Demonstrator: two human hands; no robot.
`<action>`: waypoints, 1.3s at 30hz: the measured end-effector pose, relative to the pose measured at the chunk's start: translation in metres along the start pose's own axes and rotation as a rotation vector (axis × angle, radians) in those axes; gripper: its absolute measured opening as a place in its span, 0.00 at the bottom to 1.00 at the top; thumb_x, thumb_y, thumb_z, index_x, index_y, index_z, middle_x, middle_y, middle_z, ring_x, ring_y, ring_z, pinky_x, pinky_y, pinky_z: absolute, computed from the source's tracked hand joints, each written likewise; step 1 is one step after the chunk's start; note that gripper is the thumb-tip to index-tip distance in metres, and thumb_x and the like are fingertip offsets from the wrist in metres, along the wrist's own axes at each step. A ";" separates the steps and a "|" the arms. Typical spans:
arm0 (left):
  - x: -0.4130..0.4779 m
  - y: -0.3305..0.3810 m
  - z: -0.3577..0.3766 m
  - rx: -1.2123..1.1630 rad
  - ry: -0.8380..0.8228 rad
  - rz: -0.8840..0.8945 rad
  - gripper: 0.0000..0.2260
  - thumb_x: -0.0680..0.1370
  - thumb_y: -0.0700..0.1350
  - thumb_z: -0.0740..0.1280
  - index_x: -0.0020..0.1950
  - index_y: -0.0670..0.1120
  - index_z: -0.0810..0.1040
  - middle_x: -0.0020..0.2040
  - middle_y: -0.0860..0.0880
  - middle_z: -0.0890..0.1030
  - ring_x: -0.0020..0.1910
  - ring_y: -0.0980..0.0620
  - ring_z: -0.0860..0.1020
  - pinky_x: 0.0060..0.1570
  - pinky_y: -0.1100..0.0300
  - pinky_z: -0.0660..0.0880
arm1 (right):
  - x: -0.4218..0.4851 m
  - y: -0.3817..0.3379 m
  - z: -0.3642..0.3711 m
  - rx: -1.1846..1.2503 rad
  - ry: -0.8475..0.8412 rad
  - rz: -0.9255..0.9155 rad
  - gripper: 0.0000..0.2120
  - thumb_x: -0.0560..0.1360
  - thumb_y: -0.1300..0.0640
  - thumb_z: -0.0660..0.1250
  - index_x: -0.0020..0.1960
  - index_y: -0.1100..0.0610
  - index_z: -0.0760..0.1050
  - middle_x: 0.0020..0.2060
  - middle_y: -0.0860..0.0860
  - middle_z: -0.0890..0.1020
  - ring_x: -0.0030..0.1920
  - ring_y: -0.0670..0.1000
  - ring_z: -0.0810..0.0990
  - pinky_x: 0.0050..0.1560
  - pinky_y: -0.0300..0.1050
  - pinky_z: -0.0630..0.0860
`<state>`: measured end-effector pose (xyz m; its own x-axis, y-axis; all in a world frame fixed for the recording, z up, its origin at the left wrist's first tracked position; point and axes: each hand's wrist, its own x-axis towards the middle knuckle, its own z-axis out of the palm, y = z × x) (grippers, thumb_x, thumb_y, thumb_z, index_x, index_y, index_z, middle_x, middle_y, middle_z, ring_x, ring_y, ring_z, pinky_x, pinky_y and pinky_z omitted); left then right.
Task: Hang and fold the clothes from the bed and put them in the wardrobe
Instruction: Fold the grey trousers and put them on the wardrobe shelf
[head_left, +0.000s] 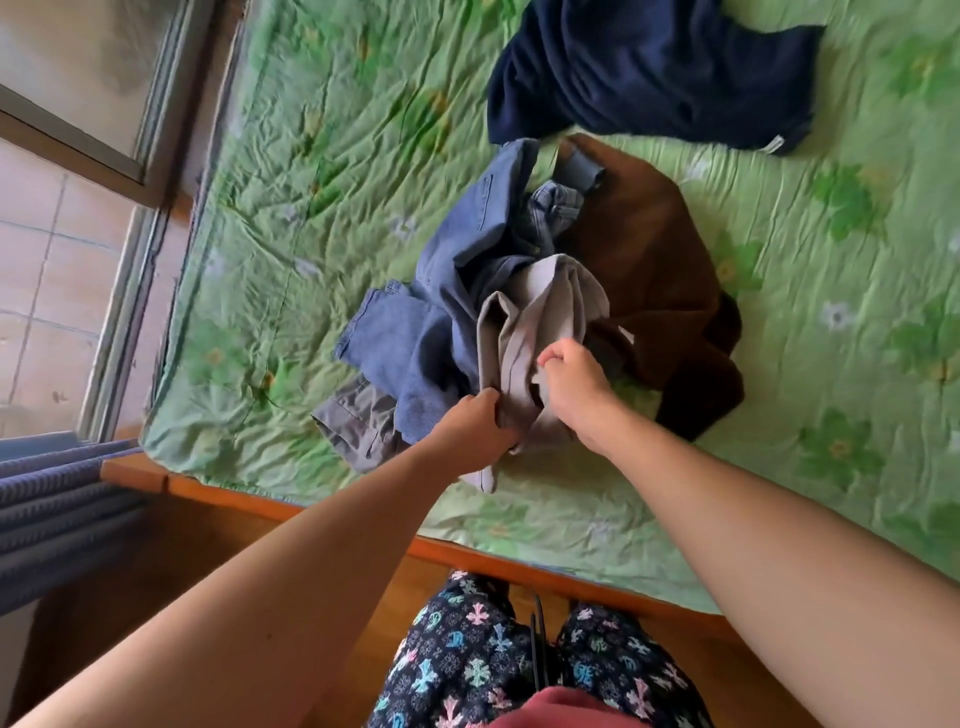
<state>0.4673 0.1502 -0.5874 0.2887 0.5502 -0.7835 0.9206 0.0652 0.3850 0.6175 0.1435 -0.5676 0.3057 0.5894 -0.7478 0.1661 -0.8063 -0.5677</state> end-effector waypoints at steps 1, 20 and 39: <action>-0.006 0.002 -0.006 -0.047 0.022 -0.012 0.12 0.74 0.51 0.69 0.50 0.44 0.74 0.46 0.46 0.79 0.42 0.45 0.76 0.40 0.54 0.73 | -0.010 -0.010 -0.005 0.035 0.010 -0.024 0.10 0.81 0.64 0.54 0.52 0.58 0.74 0.39 0.47 0.74 0.37 0.46 0.71 0.33 0.38 0.66; -0.246 0.164 -0.296 -0.274 1.045 0.715 0.03 0.73 0.47 0.61 0.41 0.48 0.70 0.41 0.48 0.73 0.39 0.52 0.69 0.39 0.58 0.63 | -0.266 -0.243 -0.223 0.377 0.479 -0.875 0.12 0.68 0.62 0.58 0.30 0.52 0.76 0.29 0.43 0.78 0.37 0.42 0.76 0.43 0.40 0.71; -0.207 0.140 -0.291 -0.644 0.746 0.543 0.11 0.79 0.33 0.61 0.46 0.49 0.74 0.29 0.48 0.72 0.27 0.50 0.68 0.24 0.63 0.64 | -0.200 -0.158 -0.302 0.411 0.548 -0.553 0.04 0.68 0.60 0.68 0.38 0.53 0.80 0.32 0.51 0.79 0.37 0.52 0.74 0.38 0.44 0.67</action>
<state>0.4599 0.2878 -0.2294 0.1812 0.9830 -0.0306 0.3507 -0.0356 0.9358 0.8128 0.1383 -0.2244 0.7060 0.6983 -0.1180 0.1050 -0.2680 -0.9577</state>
